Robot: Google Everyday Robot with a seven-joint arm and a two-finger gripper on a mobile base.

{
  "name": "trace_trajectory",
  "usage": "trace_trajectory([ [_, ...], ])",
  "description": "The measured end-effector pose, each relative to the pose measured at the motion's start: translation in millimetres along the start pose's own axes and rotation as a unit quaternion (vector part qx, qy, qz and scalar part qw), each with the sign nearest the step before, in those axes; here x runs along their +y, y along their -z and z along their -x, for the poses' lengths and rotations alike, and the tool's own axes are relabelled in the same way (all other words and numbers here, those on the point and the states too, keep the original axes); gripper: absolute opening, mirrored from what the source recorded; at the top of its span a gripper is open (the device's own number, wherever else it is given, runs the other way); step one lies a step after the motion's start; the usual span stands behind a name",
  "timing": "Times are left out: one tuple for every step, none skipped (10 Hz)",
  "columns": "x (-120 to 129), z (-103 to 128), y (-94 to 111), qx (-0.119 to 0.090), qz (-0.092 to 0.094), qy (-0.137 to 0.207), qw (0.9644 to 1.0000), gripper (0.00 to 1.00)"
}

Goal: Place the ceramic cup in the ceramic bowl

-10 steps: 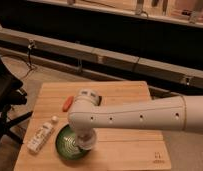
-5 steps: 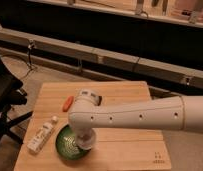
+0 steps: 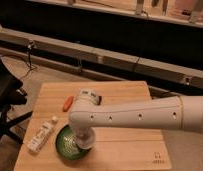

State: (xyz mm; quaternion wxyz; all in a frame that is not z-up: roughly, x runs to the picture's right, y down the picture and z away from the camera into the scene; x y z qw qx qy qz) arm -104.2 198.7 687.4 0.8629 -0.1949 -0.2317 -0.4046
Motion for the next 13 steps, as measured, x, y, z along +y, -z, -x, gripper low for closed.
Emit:
trace_trajectory([
  [-0.7, -0.4, -0.8, -0.001, -0.001, 0.001, 1.0000, 0.22],
  [-0.8, -0.9, -1.6, -0.002, -0.002, 0.002, 1.0000, 0.22],
  [-1.4, -0.9, -1.9, -0.003, -0.003, 0.002, 1.0000, 0.23],
  [-2.5, -0.5, -3.1, -0.005, -0.003, 0.004, 1.0000, 0.32],
  [-3.1, -0.6, -3.8, -0.006, -0.004, 0.005, 1.0000, 0.39],
  [-3.7, -0.8, -4.6, -0.007, -0.006, 0.006, 0.9999, 0.43],
  [-3.8, -0.9, -5.5, -0.008, -0.006, 0.007, 0.9999, 0.43],
  [-4.4, -1.3, -6.1, -0.008, -0.007, 0.007, 0.9999, 0.43],
  [-5.2, -1.2, -6.6, -0.010, -0.008, 0.008, 0.9999, 0.43],
  [-5.8, -1.2, -7.2, -0.010, -0.009, 0.009, 0.9999, 0.43],
  [-6.4, -1.4, -7.6, -0.011, -0.010, 0.010, 0.9998, 0.43],
  [-6.9, -1.5, -8.1, -0.012, -0.010, 0.011, 0.9998, 0.43],
  [-7.3, -1.7, -8.7, -0.013, -0.011, 0.012, 0.9998, 0.43],
])
